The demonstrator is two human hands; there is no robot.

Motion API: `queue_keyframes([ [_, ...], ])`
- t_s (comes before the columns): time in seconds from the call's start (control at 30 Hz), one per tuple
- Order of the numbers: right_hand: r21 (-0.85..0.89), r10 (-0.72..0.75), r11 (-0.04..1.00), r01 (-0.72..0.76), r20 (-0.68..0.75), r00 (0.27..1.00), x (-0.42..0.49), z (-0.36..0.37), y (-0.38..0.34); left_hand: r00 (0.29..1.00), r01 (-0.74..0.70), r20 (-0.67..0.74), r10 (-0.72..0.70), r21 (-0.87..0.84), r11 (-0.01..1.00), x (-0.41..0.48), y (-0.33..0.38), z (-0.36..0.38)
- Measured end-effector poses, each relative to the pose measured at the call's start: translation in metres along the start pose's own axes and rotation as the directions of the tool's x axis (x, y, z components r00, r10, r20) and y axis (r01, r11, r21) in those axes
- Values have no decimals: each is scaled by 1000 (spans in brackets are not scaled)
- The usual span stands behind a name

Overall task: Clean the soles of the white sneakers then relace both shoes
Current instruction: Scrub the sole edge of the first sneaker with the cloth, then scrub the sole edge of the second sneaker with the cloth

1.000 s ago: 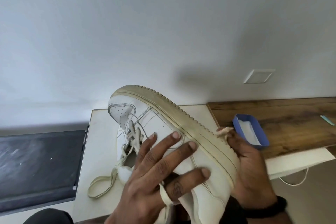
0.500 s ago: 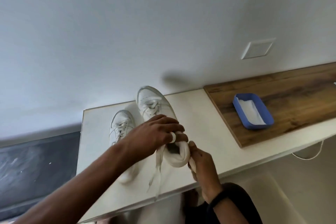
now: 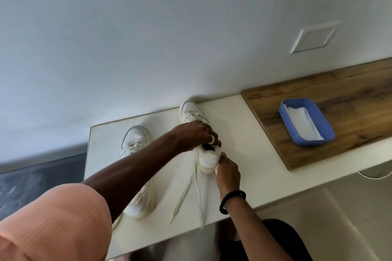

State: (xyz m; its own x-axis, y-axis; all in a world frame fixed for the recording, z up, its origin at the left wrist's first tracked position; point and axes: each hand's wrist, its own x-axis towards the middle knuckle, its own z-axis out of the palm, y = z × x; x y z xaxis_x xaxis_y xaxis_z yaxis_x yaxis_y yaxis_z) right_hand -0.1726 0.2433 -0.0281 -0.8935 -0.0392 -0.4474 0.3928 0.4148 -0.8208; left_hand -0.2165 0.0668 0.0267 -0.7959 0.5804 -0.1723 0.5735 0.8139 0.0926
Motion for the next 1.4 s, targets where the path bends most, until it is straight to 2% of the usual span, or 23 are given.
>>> queue_keyframes([
  [0.13, 89, 26, 996, -25, -9, 1000, 2, 1, 2, 1000, 2, -20, -3, -49, 999, 5, -3, 8],
  [0.2, 94, 24, 995, -21, -33, 999, 3, 0, 4, 998, 57, -29, -61, -117, 991, 2, 1, 10],
  [0.33, 101, 33, 994, -28, -55, 998, 3, -1, 6, 967, 230, 149, -207, -153, 961, -5, 20, 7],
  [0.4, 92, 40, 995, -34, -58, 997, 2, -1, 6, 955, 269, 187, -230, -225, 937, -13, 25, 1],
  [0.47, 109, 52, 993, -44, -80, 995, 1, -3, 6, 960, 268, 156, -233, -266, 926, -26, 28, -9],
  [0.57, 169, 82, 984, -61, -124, 989, 4, -7, 4, 944, 329, 100, -314, -308, 893, -56, 41, -30],
  [0.6, 197, 94, 978, -64, -144, 985, 4, -8, 2, 943, 328, 47, -330, -300, 896, -67, 49, -37],
  [0.67, 241, 87, 970, -37, -199, 976, 3, -9, -2, 912, 229, -237, -333, -377, 897, -91, 67, -50],
  [0.73, 247, 27, 968, 42, -271, 962, -5, -10, -7, 748, 130, -491, -447, -552, 824, -118, 80, -56],
  [0.77, 248, -14, 964, 92, -299, 954, -13, -9, -10, 644, 117, -526, -556, -650, 751, -130, 84, -57],
  [0.87, 304, -111, 931, 203, -294, 949, -40, -5, -19, 393, 135, -370, -842, -883, 450, -160, 92, -43],
  [0.9, 351, -128, 910, 221, -268, 955, -50, -4, -23, 320, 221, -339, -885, -881, 418, -169, 91, -31],
  [0.93, 409, -140, 884, 228, -233, 962, -58, -3, -27, 267, 374, -318, -910, -836, 402, -176, 90, -16],
  [0.97, 459, -152, 859, 227, -194, 969, -65, -3, -31, 249, 547, -247, -936, -762, 346, -182, 92, -2],
  [1.03, 520, -198, 823, 230, -117, 973, -75, -4, -39, 249, 757, 37, -968, -631, 171, -186, 97, 22],
  [1.1, 509, -251, 823, 251, -70, 965, -83, -1, -43, 225, 827, 325, -919, -562, 4, -182, 105, 33],
  [1.13, 475, -281, 836, 275, -60, 958, -86, 3, -44, 210, 827, 394, -895, -559, -52, -178, 106, 38],
  [1.27, 146, -465, 875, 462, -15, 885, -91, 22, -38, 148, 792, 416, -897, -593, -145, -172, 102, 39],
  [1.33, 95, -522, 851, 517, 37, 852, -92, 31, -36, 126, 753, 403, -906, -634, -178, -179, 104, 37],
  [1.4, 76, -561, 828, 556, 75, 825, -91, 37, -38, 125, 604, 425, -896, -750, -271, -196, 105, 33],
])
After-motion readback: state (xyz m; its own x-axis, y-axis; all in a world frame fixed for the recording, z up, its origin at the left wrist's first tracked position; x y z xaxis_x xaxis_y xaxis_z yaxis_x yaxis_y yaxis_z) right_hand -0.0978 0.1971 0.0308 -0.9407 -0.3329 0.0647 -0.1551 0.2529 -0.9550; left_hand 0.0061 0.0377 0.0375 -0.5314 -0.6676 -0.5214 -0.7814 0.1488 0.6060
